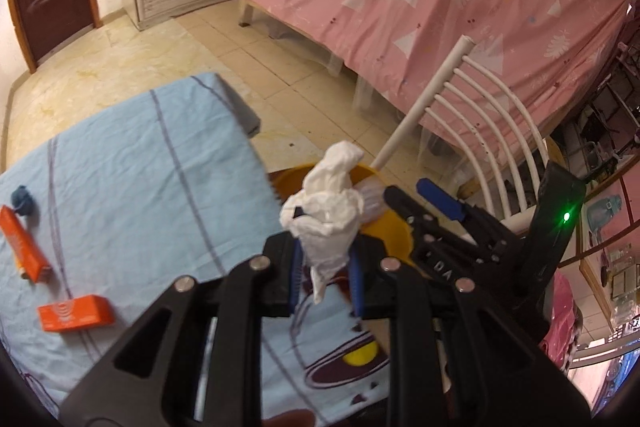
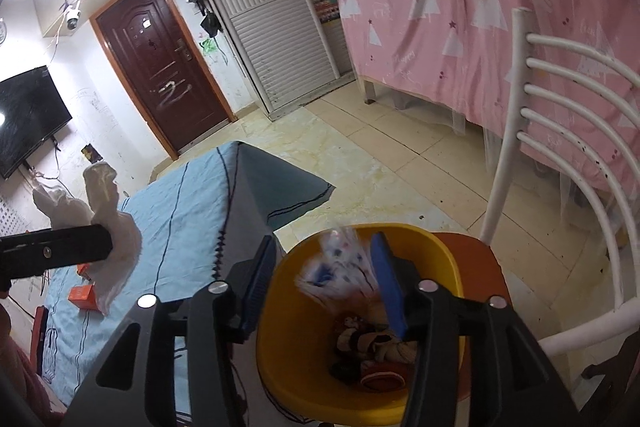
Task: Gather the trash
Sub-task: 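Carry the tissue and patterned bag to the yellow bin and release both, then grasp the long orange box with the left tool while the right tool grasps the flat orange box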
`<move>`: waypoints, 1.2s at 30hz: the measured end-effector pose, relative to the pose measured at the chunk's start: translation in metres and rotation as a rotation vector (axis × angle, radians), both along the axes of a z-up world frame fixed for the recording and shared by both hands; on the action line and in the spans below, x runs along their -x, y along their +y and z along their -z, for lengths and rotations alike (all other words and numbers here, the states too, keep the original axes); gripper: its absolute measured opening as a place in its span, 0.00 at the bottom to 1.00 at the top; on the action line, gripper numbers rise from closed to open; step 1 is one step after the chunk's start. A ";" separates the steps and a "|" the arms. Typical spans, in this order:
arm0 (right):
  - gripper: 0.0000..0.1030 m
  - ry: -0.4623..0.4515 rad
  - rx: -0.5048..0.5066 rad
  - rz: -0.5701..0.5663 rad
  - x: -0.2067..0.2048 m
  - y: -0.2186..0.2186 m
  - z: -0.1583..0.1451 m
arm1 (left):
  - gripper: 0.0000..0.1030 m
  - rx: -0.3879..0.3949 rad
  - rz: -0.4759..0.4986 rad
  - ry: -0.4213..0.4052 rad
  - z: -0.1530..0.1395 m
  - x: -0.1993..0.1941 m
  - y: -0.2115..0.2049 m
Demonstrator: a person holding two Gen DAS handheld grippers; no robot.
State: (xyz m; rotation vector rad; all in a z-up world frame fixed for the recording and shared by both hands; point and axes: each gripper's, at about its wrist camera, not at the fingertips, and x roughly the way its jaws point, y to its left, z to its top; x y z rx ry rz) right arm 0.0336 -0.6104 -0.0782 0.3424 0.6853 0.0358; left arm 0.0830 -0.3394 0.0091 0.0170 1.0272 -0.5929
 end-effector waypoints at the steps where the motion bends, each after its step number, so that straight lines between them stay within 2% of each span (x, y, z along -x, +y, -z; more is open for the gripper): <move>1: 0.48 0.000 -0.001 0.004 0.001 -0.002 0.001 | 0.17 0.019 0.006 -0.002 0.001 -0.002 -0.006; 5: 0.48 0.004 -0.014 0.018 0.001 -0.009 0.004 | 0.18 0.048 -0.001 -0.002 0.005 -0.012 -0.020; 6: 0.48 0.004 -0.018 0.019 0.001 -0.011 0.005 | 0.21 0.055 -0.002 0.016 0.008 -0.016 -0.024; 7: 0.48 0.004 -0.021 0.020 0.002 -0.011 0.005 | 0.27 0.058 -0.004 0.027 0.011 -0.017 -0.025; 8: 0.48 0.002 -0.024 0.022 0.003 -0.012 0.004 | 0.47 0.060 -0.010 0.039 0.013 -0.020 -0.027; 9: 0.48 0.000 -0.024 0.023 0.003 -0.013 0.004 | 0.61 0.062 -0.015 0.043 0.014 -0.020 -0.027; 10: 0.48 -0.002 -0.025 0.025 0.004 -0.014 0.004 | 0.63 0.059 -0.025 0.042 0.016 -0.021 -0.028; 15: 0.49 0.000 -0.034 0.027 0.003 -0.013 0.004 | 0.63 0.053 -0.058 0.066 0.022 -0.026 -0.023; 22: 0.49 -0.013 -0.035 -0.023 0.001 0.007 -0.004 | 0.64 0.069 -0.117 0.060 0.013 -0.031 0.010; 25: 0.50 -0.022 -0.026 -0.072 0.000 0.027 -0.010 | 0.72 0.067 -0.155 0.026 0.004 -0.030 0.033; 36: 0.58 -0.018 0.007 -0.252 -0.019 0.115 -0.021 | 0.76 0.010 -0.314 -0.028 -0.015 -0.036 0.122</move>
